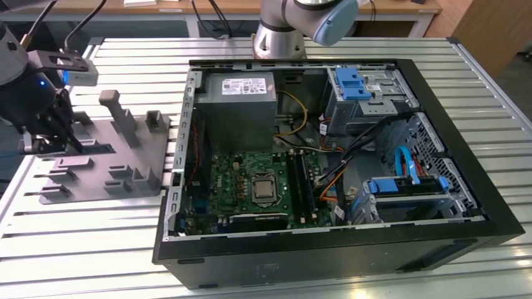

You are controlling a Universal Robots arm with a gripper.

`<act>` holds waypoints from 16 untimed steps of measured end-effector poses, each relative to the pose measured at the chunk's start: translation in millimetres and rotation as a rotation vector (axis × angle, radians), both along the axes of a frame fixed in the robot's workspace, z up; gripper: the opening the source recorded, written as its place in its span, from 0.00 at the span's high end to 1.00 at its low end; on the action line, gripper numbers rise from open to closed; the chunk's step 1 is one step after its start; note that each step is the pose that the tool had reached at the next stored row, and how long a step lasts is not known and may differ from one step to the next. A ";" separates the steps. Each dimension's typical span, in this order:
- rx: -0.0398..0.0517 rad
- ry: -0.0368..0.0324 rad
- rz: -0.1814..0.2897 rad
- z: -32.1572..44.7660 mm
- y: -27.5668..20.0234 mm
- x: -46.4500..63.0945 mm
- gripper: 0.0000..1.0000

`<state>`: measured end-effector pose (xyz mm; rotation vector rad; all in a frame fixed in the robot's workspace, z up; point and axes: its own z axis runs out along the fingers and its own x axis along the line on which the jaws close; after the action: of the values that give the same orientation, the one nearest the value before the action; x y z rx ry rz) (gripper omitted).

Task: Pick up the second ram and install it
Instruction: 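Pick up the second ram and move it above second insertion slot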

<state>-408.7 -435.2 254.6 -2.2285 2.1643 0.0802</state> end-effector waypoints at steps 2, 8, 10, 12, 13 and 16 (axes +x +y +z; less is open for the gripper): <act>0.0005 0.0000 0.000 1.5 0.0 0.0 0.86; 0.0021 0.0001 0.000 6.5 0.0 0.0 0.86; 0.0024 0.0001 0.000 8.1 0.0 0.0 0.86; 0.0029 0.0000 0.000 9.8 0.0 0.0 0.86; 0.0031 0.0001 0.000 10.6 0.0 0.0 0.86; 0.0038 0.0000 0.000 13.1 0.0 0.0 0.86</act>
<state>-408.8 -435.2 267.6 -2.2264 2.1623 0.0843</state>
